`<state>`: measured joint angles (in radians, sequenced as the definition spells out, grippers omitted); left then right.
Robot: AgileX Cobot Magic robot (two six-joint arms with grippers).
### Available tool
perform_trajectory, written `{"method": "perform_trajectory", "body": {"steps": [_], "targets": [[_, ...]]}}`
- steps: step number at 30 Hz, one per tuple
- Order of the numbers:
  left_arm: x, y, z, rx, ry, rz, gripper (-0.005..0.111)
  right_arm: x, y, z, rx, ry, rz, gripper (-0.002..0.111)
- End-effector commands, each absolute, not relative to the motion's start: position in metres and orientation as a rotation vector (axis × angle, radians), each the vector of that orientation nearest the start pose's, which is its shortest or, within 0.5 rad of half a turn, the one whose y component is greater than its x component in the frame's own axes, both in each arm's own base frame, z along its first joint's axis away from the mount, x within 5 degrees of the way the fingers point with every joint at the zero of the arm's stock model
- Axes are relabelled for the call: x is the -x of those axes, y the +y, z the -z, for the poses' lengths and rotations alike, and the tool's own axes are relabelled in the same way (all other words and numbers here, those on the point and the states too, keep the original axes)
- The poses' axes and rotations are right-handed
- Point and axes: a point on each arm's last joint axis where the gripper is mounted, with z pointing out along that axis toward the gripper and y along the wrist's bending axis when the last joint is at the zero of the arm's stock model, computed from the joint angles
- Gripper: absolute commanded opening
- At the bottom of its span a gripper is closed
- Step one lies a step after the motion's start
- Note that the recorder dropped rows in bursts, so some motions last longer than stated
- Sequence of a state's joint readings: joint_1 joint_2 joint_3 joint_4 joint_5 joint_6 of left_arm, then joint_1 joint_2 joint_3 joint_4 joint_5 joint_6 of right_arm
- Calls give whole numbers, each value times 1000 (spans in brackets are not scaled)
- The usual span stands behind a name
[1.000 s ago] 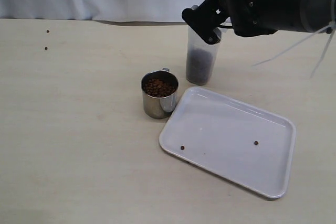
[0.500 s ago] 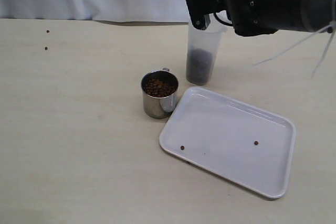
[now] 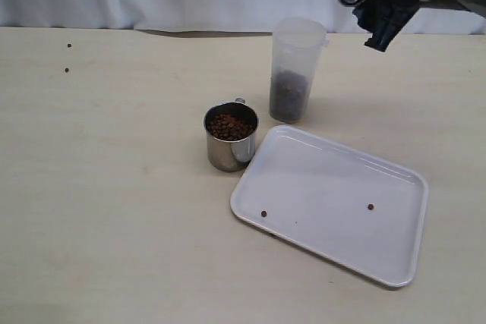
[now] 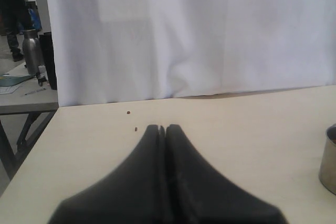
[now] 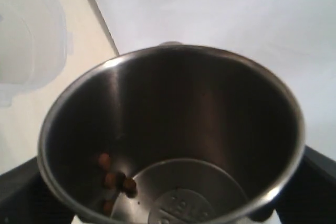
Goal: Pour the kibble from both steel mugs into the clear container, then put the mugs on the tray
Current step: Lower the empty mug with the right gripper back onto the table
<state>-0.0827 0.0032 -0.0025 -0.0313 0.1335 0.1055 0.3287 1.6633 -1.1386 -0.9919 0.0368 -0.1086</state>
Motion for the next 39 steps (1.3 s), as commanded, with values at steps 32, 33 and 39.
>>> {"method": "perform_trajectory", "body": {"steps": [32, 33, 39], "targets": [[-56, -5, -201, -119, 1608, 20, 0, -354, 44, -63, 814, 1687, -533, 92], [-56, -5, -201, -119, 1608, 20, 0, -350, 44, -71, 813, 1674, -528, 93], [-56, -5, -201, -119, 1608, 20, 0, -324, 27, -116, 702, 1665, -474, 93]]}}
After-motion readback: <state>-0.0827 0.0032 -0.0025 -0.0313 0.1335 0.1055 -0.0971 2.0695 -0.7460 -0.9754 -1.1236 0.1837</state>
